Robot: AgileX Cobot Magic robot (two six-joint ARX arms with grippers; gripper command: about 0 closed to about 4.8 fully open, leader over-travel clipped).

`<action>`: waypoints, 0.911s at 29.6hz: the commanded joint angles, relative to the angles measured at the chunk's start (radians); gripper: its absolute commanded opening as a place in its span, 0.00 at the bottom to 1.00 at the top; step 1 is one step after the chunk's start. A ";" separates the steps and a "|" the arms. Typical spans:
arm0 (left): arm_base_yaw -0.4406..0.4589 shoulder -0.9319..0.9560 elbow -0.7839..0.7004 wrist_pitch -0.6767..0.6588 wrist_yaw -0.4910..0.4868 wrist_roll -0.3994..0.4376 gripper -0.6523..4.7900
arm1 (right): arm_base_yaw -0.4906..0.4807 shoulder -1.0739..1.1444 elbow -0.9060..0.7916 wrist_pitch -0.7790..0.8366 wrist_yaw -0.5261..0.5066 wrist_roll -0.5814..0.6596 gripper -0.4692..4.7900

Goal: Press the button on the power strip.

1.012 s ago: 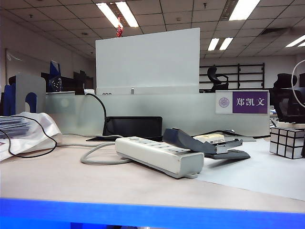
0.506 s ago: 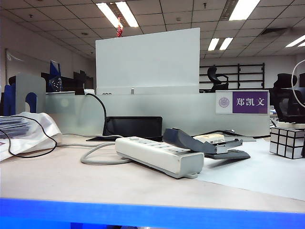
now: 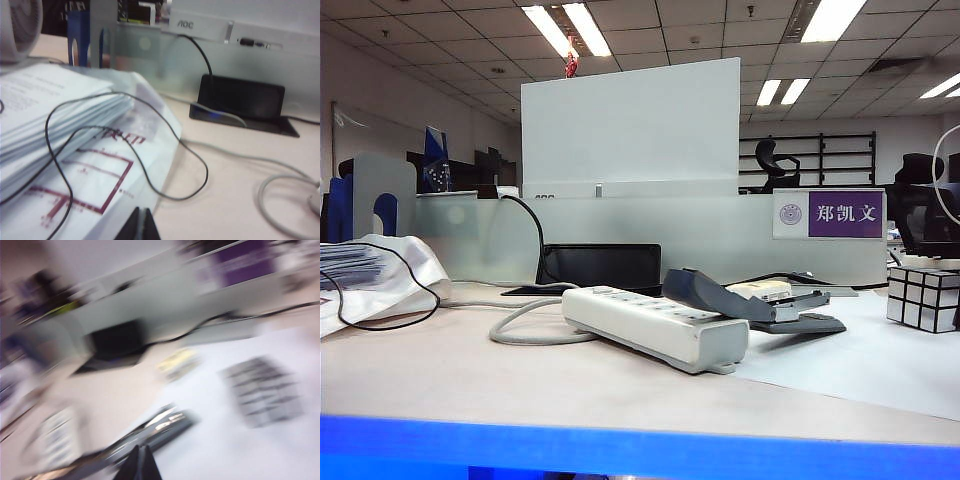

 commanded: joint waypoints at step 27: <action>-0.003 0.238 0.302 -0.130 0.361 -0.086 0.11 | 0.223 -0.001 0.105 -0.241 -0.259 -0.182 0.10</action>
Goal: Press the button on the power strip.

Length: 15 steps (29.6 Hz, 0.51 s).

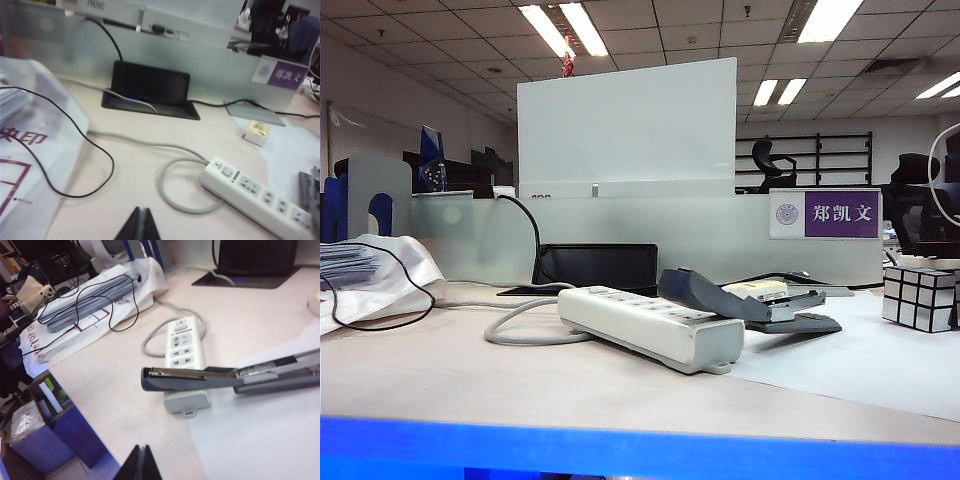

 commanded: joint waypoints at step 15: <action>-0.177 1.092 1.032 -0.573 0.236 0.344 0.11 | 0.002 -0.001 0.016 0.078 0.000 0.000 0.10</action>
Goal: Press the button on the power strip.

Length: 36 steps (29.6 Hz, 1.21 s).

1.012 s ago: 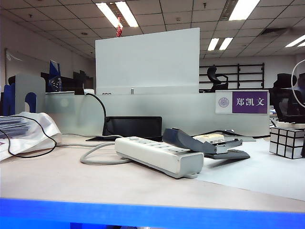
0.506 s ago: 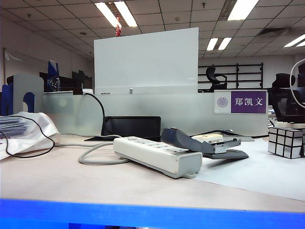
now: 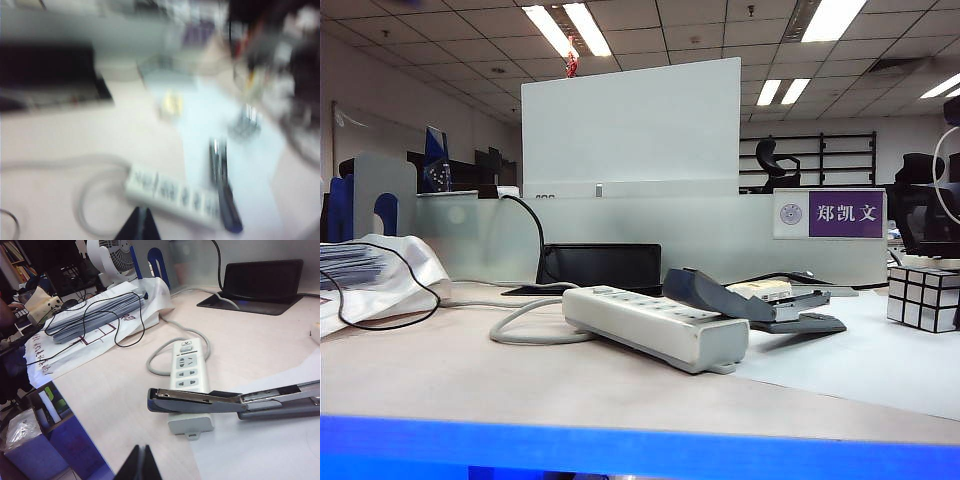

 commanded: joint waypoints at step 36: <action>-0.464 0.934 0.622 -0.298 -0.526 0.378 0.11 | 0.001 -0.001 0.002 -0.006 -0.042 -0.027 0.10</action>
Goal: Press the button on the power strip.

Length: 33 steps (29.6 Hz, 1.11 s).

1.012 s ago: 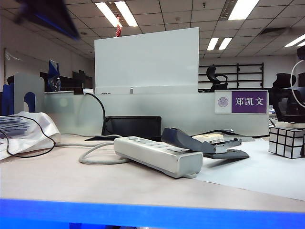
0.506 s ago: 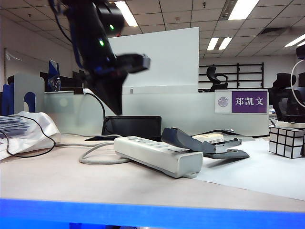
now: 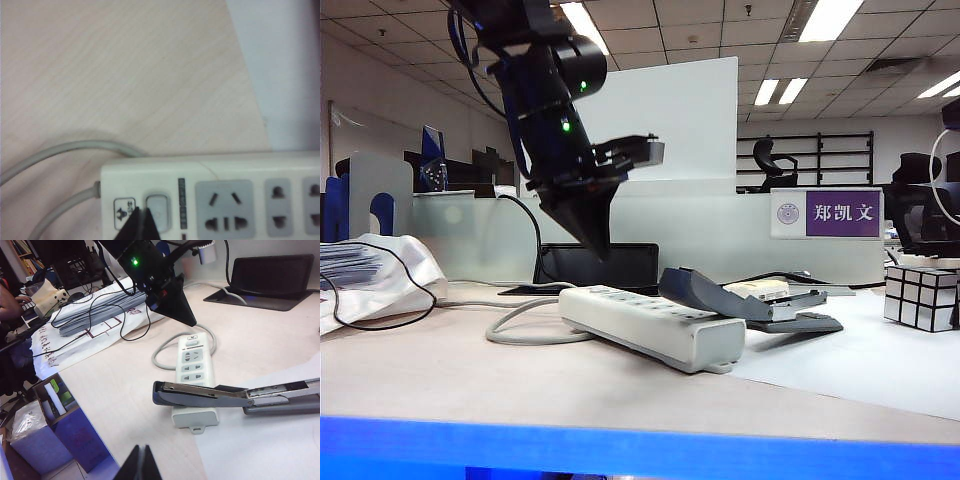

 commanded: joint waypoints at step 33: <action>-0.002 0.108 0.001 -0.119 0.001 0.015 0.11 | 0.001 -0.001 0.002 0.012 -0.002 -0.011 0.10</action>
